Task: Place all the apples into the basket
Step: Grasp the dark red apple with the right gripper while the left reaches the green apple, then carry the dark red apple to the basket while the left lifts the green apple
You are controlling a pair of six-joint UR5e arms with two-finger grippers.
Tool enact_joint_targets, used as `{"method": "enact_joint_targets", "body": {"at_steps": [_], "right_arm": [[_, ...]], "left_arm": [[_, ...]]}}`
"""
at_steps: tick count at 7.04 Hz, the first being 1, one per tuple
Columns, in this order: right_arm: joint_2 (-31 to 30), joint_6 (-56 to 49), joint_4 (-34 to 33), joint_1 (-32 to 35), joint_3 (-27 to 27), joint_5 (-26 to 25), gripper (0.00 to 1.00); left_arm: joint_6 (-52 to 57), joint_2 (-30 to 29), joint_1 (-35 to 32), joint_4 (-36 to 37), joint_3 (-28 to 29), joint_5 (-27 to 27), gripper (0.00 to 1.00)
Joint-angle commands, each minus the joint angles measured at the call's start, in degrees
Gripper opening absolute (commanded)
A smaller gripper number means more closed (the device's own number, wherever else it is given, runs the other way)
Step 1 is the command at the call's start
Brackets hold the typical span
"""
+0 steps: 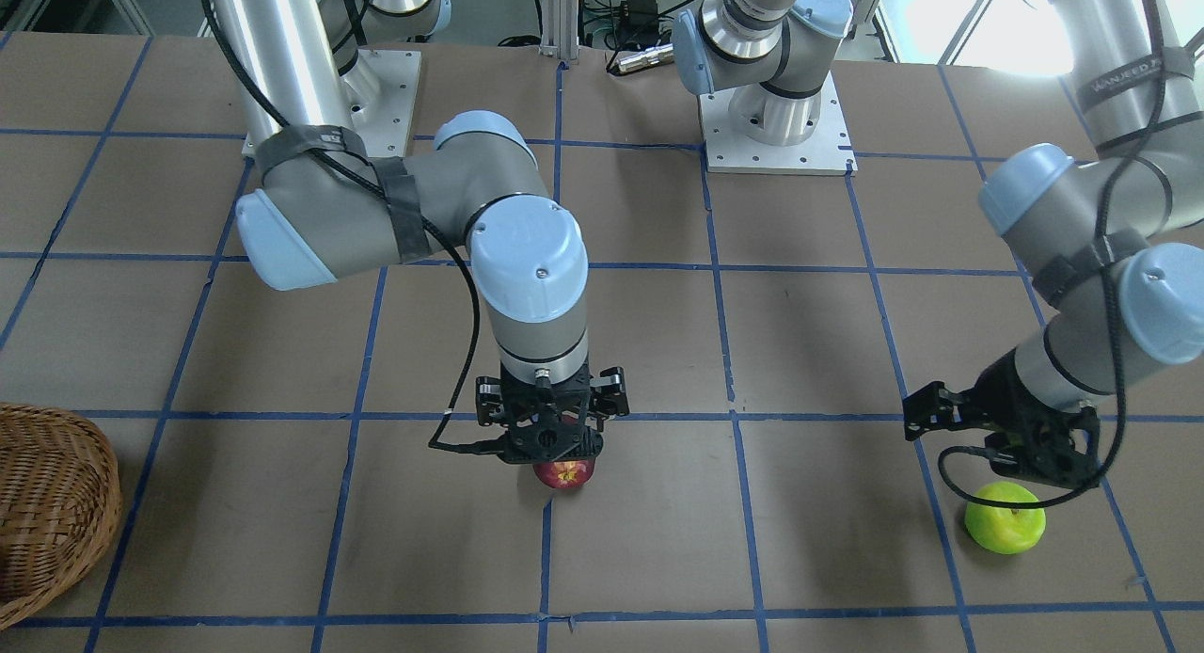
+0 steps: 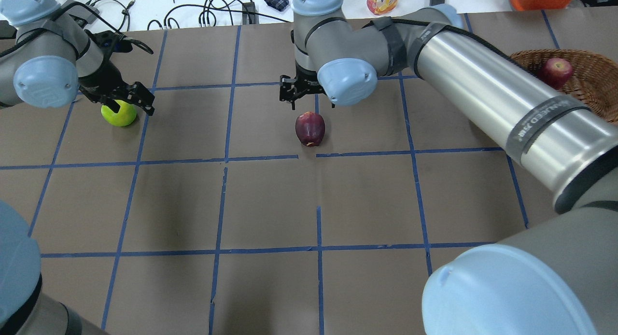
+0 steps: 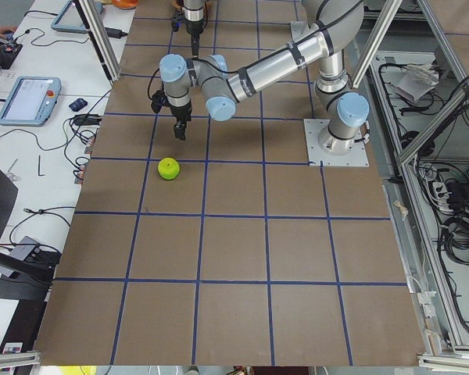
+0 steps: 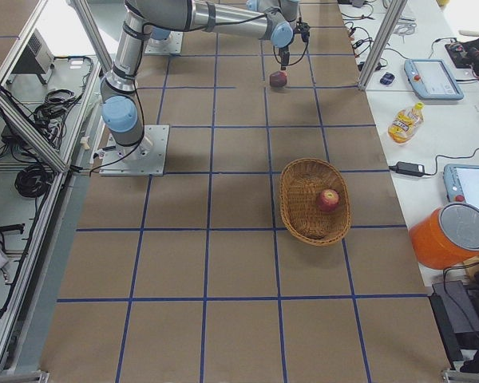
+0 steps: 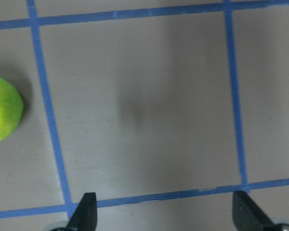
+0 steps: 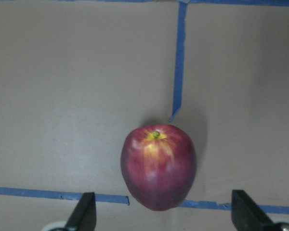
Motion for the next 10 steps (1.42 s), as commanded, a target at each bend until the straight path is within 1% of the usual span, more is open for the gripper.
{"method": "enact_joint_targets", "body": {"at_steps": [1, 2, 3, 4, 5, 7, 8, 9, 10], "right_arm": [[2.09, -0.35, -5.59, 1.62, 0.63, -0.86, 1.0], [2.26, -0.18, -5.71, 1.62, 1.33, -3.47, 1.0], [3.13, 0.0, -7.88, 1.62, 2.81, -3.94, 1.0], [3.84, 0.26, -11.82, 1.62, 4.39, -3.85, 1.0], [4.8, 0.52, -13.69, 1.71, 5.54, -3.07, 1.0], [5.87, 0.44, -15.19, 1.62, 6.6, -3.94, 1.0], [5.78, 0.44, -15.98, 1.62, 7.13, -4.03, 0.94], [5.61, 0.7, -16.51, 1.62, 7.4, -4.03, 0.67], [5.34, 0.44, -16.52, 1.54, 7.14, -3.85, 0.32]], "left_arm": [[9.32, -6.07, 4.31, 1.45, 5.96, 3.54, 1.0], [9.78, -9.32, 4.31, 1.55, 8.17, 3.64, 1.0], [9.53, -11.88, 4.31, 3.11, 9.33, 3.12, 1.0], [8.57, -13.29, 4.31, 3.48, 9.95, 2.24, 1.0], [8.56, -14.96, 4.31, 3.66, 10.04, 1.8, 1.0], [8.29, -16.03, 4.31, 4.96, 10.3, 1.71, 1.0], [7.68, -16.21, 4.14, 5.41, 10.91, -0.73, 0.26], [4.55, -15.34, 3.62, 4.54, 11.27, -0.67, 0.12], [2.6, -13.5, 2.13, 0.79, 11.53, -0.49, 0.11]]}}
